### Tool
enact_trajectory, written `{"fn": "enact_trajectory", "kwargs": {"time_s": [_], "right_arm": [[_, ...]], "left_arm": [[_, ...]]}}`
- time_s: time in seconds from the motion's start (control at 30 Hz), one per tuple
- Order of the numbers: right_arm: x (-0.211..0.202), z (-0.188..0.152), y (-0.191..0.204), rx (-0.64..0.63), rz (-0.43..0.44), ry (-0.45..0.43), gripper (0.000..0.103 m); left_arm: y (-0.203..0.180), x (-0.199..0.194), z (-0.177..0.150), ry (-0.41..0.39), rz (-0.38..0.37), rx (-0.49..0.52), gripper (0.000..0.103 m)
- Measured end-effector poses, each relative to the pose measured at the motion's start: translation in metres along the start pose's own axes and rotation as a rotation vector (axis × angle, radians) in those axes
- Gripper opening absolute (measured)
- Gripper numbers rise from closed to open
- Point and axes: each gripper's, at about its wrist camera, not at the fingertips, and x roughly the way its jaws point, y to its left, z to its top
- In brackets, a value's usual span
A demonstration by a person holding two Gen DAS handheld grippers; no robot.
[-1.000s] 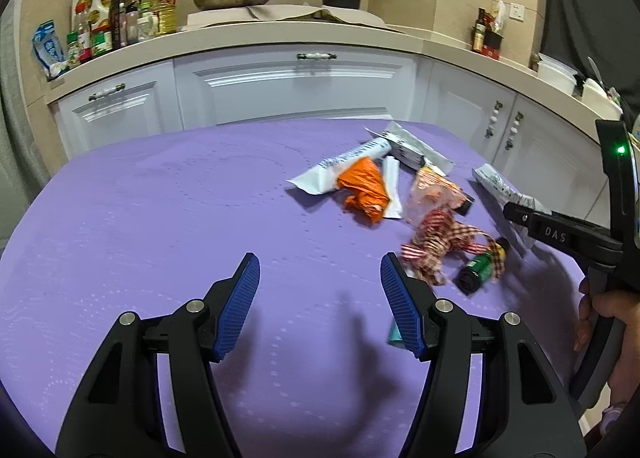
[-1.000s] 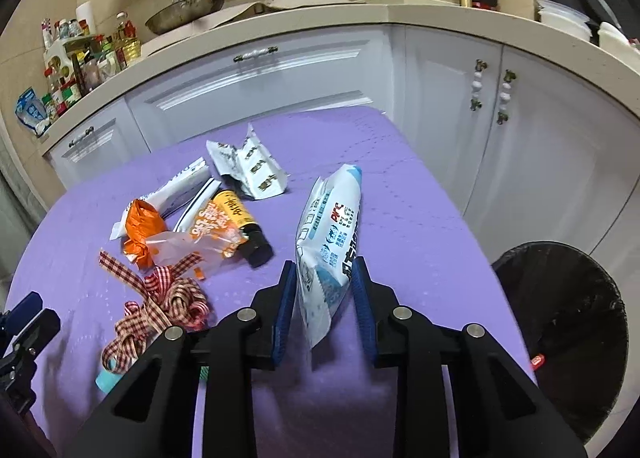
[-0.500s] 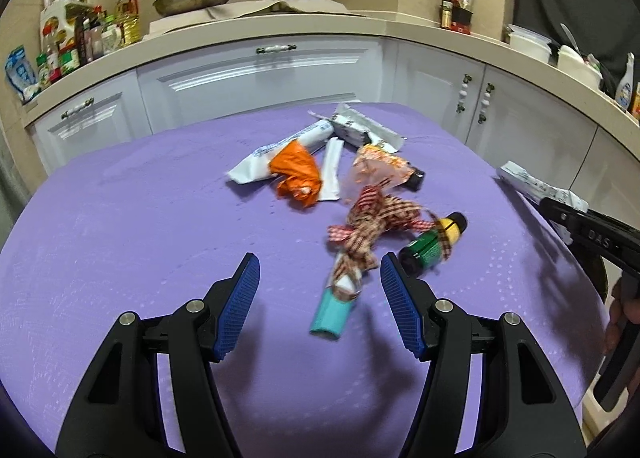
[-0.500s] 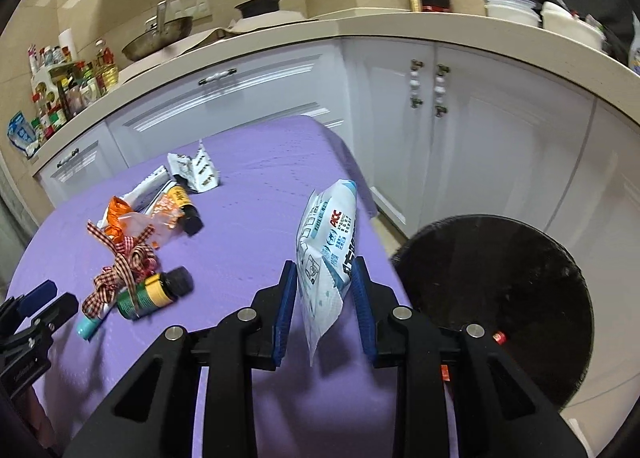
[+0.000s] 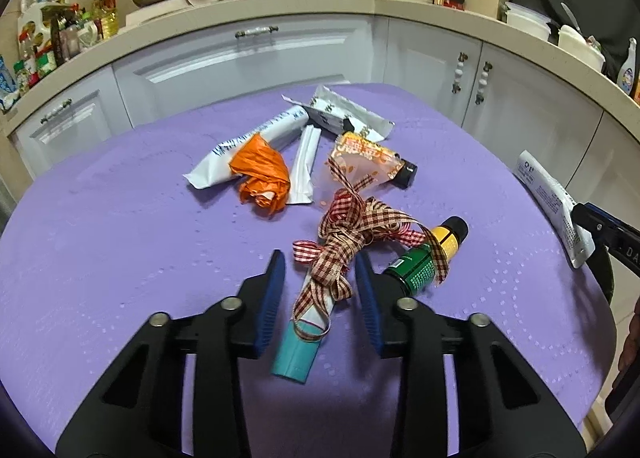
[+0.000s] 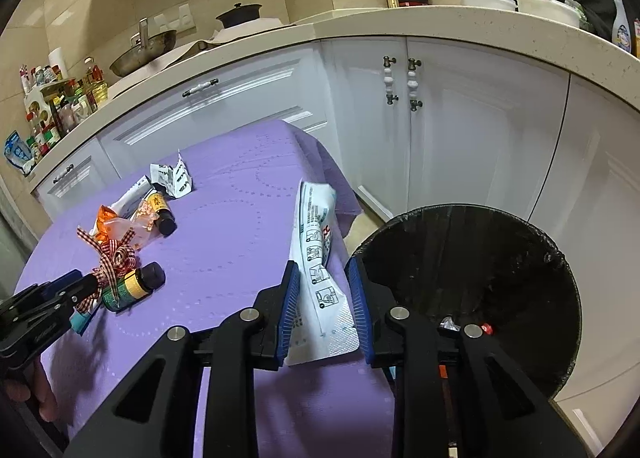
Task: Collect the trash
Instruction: 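Grasp the checkered ribbon with the left tool while the right tool holds the wipes packet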
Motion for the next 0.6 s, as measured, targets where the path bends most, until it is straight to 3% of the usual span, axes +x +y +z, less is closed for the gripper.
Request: {"fn": "enact_trajectory", "kwargs": {"time_s": [0.1,0.43,0.6], "right_arm": [[0.003,0.0,0.002,-0.005,0.012,0.009,0.027],[0.01,-0.004,0.023,-0.067,0.045,0.05,0.026],[0.01,-0.004,0.031,-0.103,0.036,0.053,0.02]], "left_arm": [[0.002,0.004,0.0,0.017,-0.01,-0.004,0.02],[-0.001,0.004,0.0,0.016,-0.034,0.01,0.011],[0.001,0.001,-0.001,0.001,-0.039,0.009,0.01]]}}
